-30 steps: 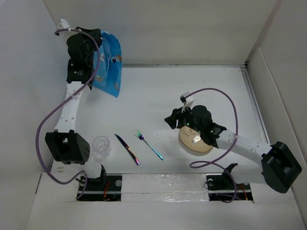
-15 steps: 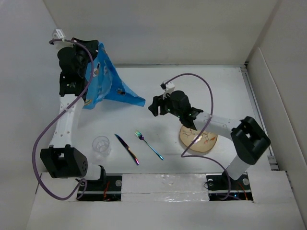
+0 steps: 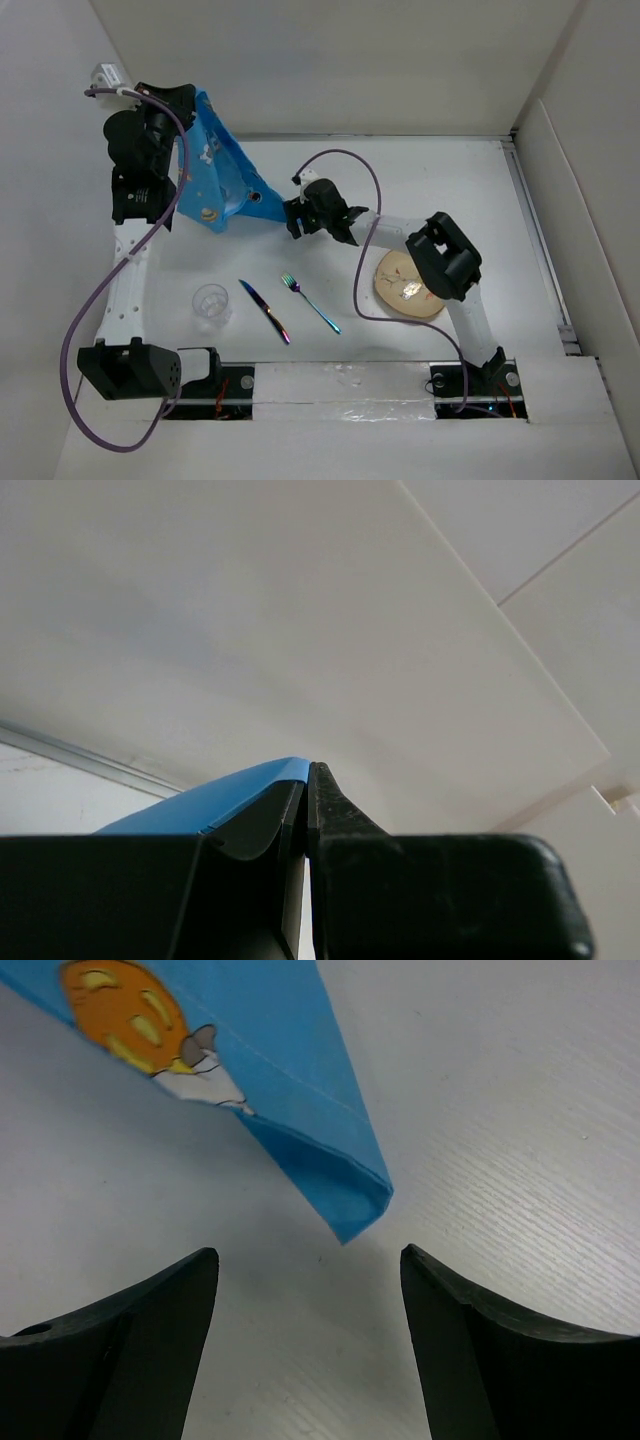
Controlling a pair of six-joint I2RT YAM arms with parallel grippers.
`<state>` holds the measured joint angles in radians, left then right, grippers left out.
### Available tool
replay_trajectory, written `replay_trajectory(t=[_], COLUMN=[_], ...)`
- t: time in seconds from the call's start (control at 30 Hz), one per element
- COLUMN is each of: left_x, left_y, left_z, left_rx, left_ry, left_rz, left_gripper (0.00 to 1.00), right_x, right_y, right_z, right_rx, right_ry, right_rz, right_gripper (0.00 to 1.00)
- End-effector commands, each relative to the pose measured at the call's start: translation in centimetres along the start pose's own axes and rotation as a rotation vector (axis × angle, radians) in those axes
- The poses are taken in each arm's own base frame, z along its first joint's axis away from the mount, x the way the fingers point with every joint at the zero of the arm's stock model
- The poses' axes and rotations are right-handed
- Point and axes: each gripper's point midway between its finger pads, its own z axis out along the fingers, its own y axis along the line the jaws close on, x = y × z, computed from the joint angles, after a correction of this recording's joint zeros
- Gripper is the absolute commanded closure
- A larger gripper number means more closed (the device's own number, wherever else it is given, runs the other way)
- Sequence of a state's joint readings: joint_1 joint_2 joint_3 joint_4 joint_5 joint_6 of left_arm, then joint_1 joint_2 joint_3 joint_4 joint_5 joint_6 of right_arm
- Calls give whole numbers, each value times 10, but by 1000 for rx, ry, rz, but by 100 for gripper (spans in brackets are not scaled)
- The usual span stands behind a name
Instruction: Set the dinner table for one person
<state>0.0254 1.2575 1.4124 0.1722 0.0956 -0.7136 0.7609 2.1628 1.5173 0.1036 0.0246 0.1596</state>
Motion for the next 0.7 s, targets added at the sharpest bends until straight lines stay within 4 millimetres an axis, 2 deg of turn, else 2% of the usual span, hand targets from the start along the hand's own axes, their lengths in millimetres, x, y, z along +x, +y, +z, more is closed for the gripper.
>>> replay_trajectory(t=[0.0, 0.07, 0.13, 0.17, 0.27, 0.37, 0.4, 0.43, 0.47, 0.5, 0.53, 0.6, 0.63, 0.67], left_x=[-44, -46, -43, -42, -42, -45, -46, -46, -46, -46, -46, -45, -44, -44], left_y=[-43, -48, -50, -50, -50, -51, -52, -49, -49, -48, -48, -47, -45, -43], left_z=[-18, -19, -21, -21, -21, -22, -20, -20, -20, -20, -19, -17, -15, -15], left_rx=[104, 119, 134, 137, 129, 129, 127, 115, 116, 112, 112, 107, 103, 97], left_ry=[-112, -109, -96, -95, -90, -97, -98, -95, -96, -98, -103, -98, -96, -97], left_rz=[45, 43, 32, 31, 40, 47, 52, 58, 61, 59, 58, 60, 62, 64], left_gripper=[100, 100, 100, 100, 100, 100, 100, 100, 100, 100, 100, 100, 100, 100], right_x=[-15, -16, -7, -11, -18, -21, -19, -19, -32, -27, -31, -50, -52, -59], right_y=[-5, 4, 0, -2, -6, 4, 3, 15, 14, 16, 20, 26, 24, 16], right_z=[4, 10, 20, 22, 24, 28, 29, 28, 26, 23, 19, 8, 3, -3], right_rx=[48, -4, 23, 33, 39, -19, -20, -86, -104, -115, -141, -171, -155, -132], right_ry=[-1, -10, 13, 2, -36, -51, -54, -58, -99, -97, -115, -182, -189, -210], right_rz=[22, 36, 48, 51, 78, 78, 80, 77, 84, 90, 90, 93, 98, 103], right_gripper=[22, 21, 21, 25, 25, 34, 46, 53, 60, 71, 76, 95, 100, 100])
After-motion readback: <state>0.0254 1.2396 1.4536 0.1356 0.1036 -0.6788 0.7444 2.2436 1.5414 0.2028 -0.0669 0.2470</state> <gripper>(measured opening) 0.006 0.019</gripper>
